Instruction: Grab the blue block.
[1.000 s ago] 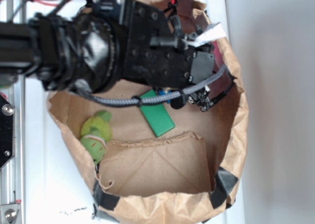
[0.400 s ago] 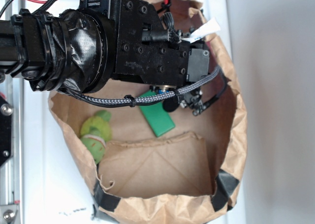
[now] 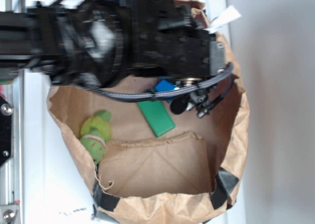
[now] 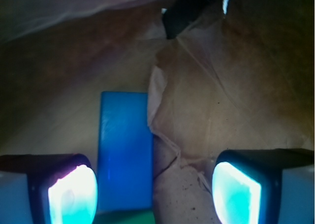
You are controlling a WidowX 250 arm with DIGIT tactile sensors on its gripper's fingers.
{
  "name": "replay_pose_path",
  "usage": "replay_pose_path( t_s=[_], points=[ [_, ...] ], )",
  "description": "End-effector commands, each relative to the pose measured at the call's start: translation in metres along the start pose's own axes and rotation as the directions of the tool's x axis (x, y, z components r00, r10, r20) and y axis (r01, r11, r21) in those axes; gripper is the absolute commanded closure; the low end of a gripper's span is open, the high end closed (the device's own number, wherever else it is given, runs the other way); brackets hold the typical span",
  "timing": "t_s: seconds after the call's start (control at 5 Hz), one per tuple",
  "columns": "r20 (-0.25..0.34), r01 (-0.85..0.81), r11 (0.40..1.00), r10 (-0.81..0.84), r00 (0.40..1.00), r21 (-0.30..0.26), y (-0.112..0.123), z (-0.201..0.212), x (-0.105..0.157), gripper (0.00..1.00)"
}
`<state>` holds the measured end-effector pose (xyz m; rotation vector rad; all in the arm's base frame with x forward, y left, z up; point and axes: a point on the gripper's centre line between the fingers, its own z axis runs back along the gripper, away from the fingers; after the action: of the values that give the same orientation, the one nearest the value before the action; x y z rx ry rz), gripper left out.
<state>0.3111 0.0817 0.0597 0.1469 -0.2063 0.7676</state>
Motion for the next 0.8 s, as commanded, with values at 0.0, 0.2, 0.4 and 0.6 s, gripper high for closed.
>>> replay_pose_path(
  t_s=[0.0, 0.2, 0.4, 0.6],
  points=[
    [0.068, -0.040, 0.999, 0.042, 0.997, -0.033, -0.008, 0.010, 0.024, 0.00],
    [0.074, -0.037, 0.999, 0.039, 0.996, -0.021, -0.014, 0.003, 0.024, 0.00],
    [0.016, -0.010, 1.000, 0.010, 1.000, 0.017, -0.012, -0.004, 0.013, 0.00],
    [-0.042, -0.014, 1.000, 0.015, 0.999, 0.025, -0.015, -0.004, 0.008, 0.00]
  ],
)
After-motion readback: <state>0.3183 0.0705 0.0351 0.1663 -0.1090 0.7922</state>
